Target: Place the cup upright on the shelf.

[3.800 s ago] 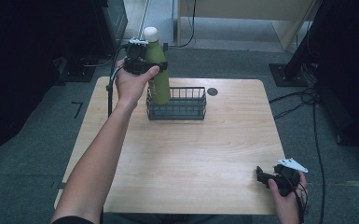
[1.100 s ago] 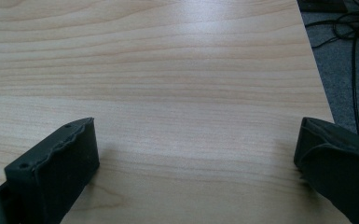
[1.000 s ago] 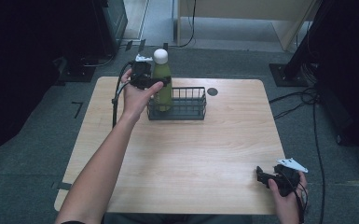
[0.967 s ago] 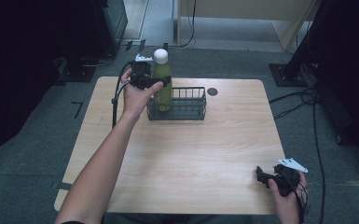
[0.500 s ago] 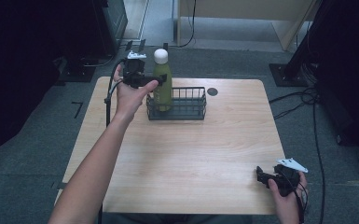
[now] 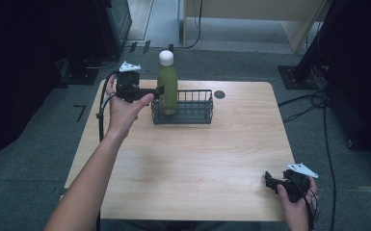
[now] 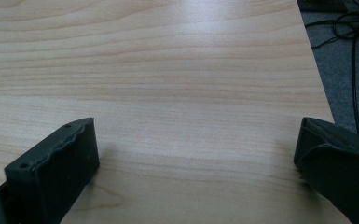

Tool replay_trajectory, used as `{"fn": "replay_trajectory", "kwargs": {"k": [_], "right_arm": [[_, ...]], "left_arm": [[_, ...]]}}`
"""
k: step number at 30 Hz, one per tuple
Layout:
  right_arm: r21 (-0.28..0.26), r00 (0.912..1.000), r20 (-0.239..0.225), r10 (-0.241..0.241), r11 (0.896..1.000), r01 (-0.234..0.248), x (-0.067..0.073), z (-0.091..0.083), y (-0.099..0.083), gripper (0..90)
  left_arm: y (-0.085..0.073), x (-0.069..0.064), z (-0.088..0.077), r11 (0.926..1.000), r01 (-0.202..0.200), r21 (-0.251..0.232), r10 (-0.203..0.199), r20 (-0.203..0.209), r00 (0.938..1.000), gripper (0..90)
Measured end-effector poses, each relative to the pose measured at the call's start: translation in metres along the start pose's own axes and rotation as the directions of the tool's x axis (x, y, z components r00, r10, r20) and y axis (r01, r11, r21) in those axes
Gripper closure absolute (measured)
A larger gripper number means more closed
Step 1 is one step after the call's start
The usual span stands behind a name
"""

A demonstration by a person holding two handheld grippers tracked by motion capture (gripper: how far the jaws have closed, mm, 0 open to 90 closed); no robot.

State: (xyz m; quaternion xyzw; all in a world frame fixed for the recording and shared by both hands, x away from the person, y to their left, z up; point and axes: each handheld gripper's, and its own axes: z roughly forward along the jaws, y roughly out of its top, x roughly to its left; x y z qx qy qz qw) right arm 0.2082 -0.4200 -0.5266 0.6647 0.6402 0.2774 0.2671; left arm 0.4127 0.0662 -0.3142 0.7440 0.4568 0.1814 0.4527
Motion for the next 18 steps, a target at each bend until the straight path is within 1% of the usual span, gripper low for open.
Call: {"fn": "replay_trajectory", "kwargs": {"k": [2,10,11,16,18], "right_arm": [[0.0,1.0,0.0,0.0,1.0,0.0,0.0,0.0,0.0,0.0],[0.0,1.0,0.0,0.0,1.0,0.0,0.0,0.0,0.0,0.0],[0.0,1.0,0.0,-0.001,1.0,0.001,0.0,0.0,0.0,0.0],[0.0,1.0,0.0,-0.001,1.0,0.001,0.0,0.0,0.0,0.0],[0.0,1.0,0.0,-0.001,1.0,0.001,0.0,0.0,0.0,0.0]], "left_arm": [[-0.009,0.001,-0.005,1.0,0.004,0.006,-0.004,0.008,1.0,0.0],[-0.041,0.008,-0.022,0.9996,0.024,0.017,-0.024,0.009,0.9997,0.0],[-0.046,0.009,-0.024,0.9997,0.018,0.019,-0.018,0.002,0.9998,0.0],[-0.069,0.014,-0.034,0.9996,0.019,0.023,-0.018,-0.016,0.9997,0.0],[-0.078,0.015,-0.037,0.9993,0.026,0.026,-0.025,-0.023,0.9994,0.0]]}}
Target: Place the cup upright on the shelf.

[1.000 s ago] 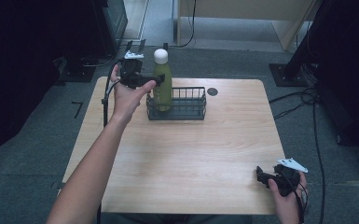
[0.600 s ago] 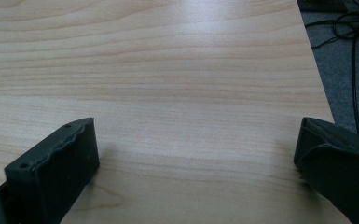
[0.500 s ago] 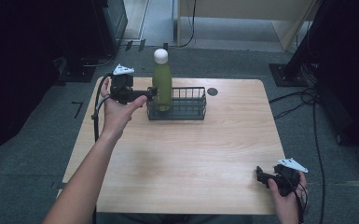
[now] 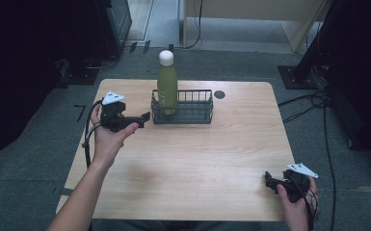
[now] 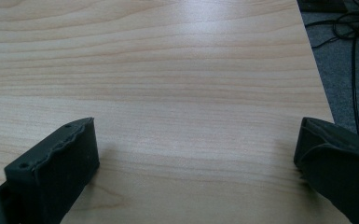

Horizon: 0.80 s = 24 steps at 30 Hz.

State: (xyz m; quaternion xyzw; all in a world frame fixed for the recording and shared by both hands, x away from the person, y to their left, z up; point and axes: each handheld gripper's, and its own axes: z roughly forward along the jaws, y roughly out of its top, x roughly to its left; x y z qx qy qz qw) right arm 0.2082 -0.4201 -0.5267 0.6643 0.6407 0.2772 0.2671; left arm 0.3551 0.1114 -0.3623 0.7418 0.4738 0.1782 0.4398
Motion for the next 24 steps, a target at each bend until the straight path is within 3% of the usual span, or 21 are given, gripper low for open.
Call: {"fn": "replay_trajectory", "kwargs": {"k": [10,19,24], "right_arm": [[0.0,1.0,0.0,0.0,1.0,0.0,0.0,0.0,0.0,0.0],[0.0,1.0,0.0,0.0,1.0,0.0,0.0,0.0,0.0,0.0],[0.0,1.0,0.0,0.0,1.0,0.0,0.0,0.0,0.0,0.0]], "left_arm": [[-0.047,0.014,-0.016,0.999,0.045,0.007,-0.044,-0.026,0.9987,0.0],[-0.087,0.03,-0.02,0.9987,0.037,0.036,-0.033,-0.103,0.9941,0.0],[-0.115,0.042,-0.016,0.9949,0.072,0.071,-0.062,-0.125,0.9902,0.0]]}}
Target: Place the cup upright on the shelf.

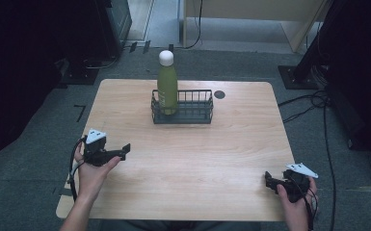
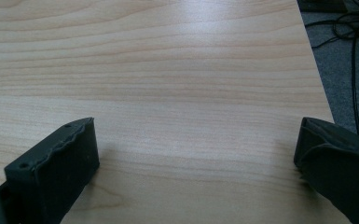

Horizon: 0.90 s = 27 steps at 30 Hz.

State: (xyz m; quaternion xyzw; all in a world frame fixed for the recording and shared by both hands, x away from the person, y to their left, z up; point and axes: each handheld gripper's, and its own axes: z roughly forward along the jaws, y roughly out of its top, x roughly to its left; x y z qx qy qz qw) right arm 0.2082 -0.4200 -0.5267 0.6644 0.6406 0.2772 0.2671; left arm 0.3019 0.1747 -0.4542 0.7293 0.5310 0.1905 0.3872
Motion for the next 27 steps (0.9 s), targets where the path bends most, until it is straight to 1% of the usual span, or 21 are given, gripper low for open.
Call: {"fn": "replay_trajectory", "kwargs": {"k": [2,4,7,9,12,15,18,21,22,25,27], "right_arm": [[0.0,1.0,0.0,0.0,1.0,0.0,0.0,0.0,0.0,0.0],[0.0,1.0,0.0,0.0,1.0,0.0,0.0,0.0,0.0,0.0],[0.0,1.0,0.0,0.0,1.0,0.0,0.0,0.0,0.0,0.0],[0.0,1.0,0.0,-0.002,1.0,0.002,0.0,0.0,0.0,0.0],[0.0,1.0,0.0,-0.003,1.0,0.003,0.0,0.0,0.0,0.0],[0.0,1.0,0.0,-0.003,1.0,0.003,0.0,0.0,0.0,0.0],[0.0,1.0,0.0,-0.003,1.0,0.003,0.0,0.0,0.0,0.0],[0.0,1.0,0.0,-0.004,1.0,0.004,0.0,0.0,0.0,0.0],[0.0,1.0,0.0,-0.003,1.0,0.003,0.0,0.0,0.0,0.0],[0.0,1.0,0.0,-0.003,1.0,0.003,0.0,0.0,0.0,0.0],[0.001,1.0,0.0,-0.003,1.0,0.003,0.0,0.0,0.0,0.0]], "left_arm": [[-0.011,0.006,0.001,0.9997,0.017,0.017,-0.017,-0.004,0.9999,0.0],[-0.019,0.01,0.002,0.9994,0.025,0.023,-0.024,-0.015,0.9996,0.0],[-0.031,0.014,0.001,0.999,0.023,0.038,-0.021,-0.032,0.9993,0.0],[-0.039,0.017,-0.001,0.9986,0.033,0.042,-0.032,-0.033,0.999,0.0],[-0.05,0.019,-0.004,0.9984,0.028,0.049,-0.026,-0.04,0.9988,0.0],[-0.061,0.023,-0.007,0.9976,0.018,0.066,-0.014,-0.058,0.9982,0.0],[-0.073,0.029,-0.009,0.996,0.027,0.085,-0.02,-0.075,0.9969,0.0],[-0.081,0.034,-0.013,0.995,0.031,0.095,-0.022,-0.094,0.9953,0.0],[-0.083,0.036,-0.016,0.9956,0.039,0.085,-0.031,-0.095,0.995,0.0],[-0.087,0.04,-0.021,0.996,0.028,0.085,-0.018,-0.116,0.9931,0.0],[-0.09,0.043,-0.023,0.9951,0.014,0.098,-0.001,-0.122,0.9925,0.0]]}}
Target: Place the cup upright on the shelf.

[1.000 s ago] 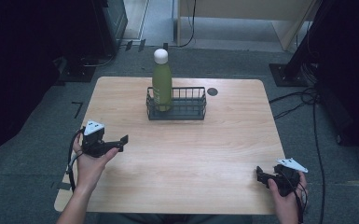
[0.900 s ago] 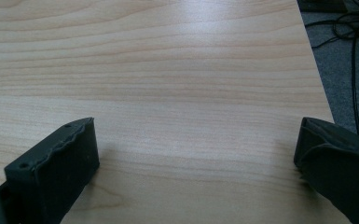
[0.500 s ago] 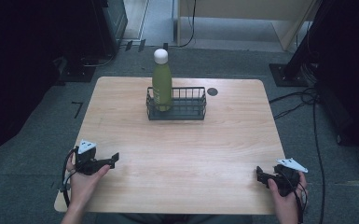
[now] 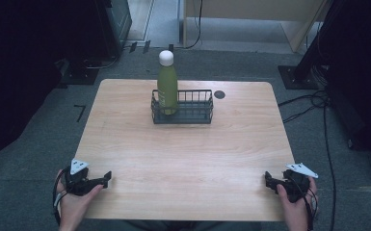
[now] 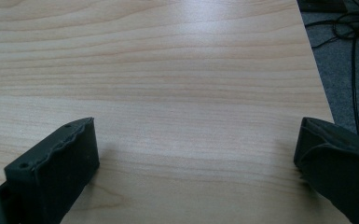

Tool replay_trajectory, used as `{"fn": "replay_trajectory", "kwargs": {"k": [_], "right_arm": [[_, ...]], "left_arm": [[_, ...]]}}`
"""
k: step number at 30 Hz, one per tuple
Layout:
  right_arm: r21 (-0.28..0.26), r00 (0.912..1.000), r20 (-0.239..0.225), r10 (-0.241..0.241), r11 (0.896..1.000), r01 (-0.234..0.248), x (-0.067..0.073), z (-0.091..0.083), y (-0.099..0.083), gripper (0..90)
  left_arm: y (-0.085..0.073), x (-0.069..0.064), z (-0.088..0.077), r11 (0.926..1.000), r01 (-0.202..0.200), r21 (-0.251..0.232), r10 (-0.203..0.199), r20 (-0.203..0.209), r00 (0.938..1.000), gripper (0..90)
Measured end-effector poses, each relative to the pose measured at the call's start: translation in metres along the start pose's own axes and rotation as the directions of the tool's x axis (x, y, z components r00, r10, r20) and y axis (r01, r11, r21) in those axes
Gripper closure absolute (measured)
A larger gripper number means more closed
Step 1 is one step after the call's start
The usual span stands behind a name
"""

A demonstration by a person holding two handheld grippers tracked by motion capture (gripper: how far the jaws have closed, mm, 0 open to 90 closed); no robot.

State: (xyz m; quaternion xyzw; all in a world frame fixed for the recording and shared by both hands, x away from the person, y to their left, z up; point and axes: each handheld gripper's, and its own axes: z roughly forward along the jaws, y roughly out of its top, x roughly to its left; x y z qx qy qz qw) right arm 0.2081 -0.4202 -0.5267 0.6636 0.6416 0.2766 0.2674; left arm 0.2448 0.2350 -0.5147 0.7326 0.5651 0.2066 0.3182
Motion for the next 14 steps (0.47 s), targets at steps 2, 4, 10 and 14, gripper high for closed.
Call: {"fn": "replay_trajectory", "kwargs": {"k": [2,4,10,14], "right_arm": [[0.0,1.0,0.0,0.0,1.0,0.0,0.0,0.0,0.0,0.0],[0.0,1.0,0.0,0.0,1.0,0.0,0.0,0.0,0.0,0.0],[-0.001,1.0,0.0,0.0,1.0,0.0,0.0,0.0,0.0,0.0],[-0.001,1.0,0.0,0.0,1.0,0.0,0.0,0.0,0.0,0.0]], "left_arm": [[-0.002,0.001,0.001,1.0,0.0,0.007,0.0,0.001,1.0,0.0],[-0.002,0.0,0.001,1.0,-0.006,0.003,0.006,-0.004,1.0,0.0],[-0.002,-0.008,0.004,0.9988,-0.043,0.023,0.044,-0.054,0.9976,0.0],[-0.001,-0.009,0.005,0.9992,-0.033,0.024,0.034,-0.062,0.9975,0.0]]}}
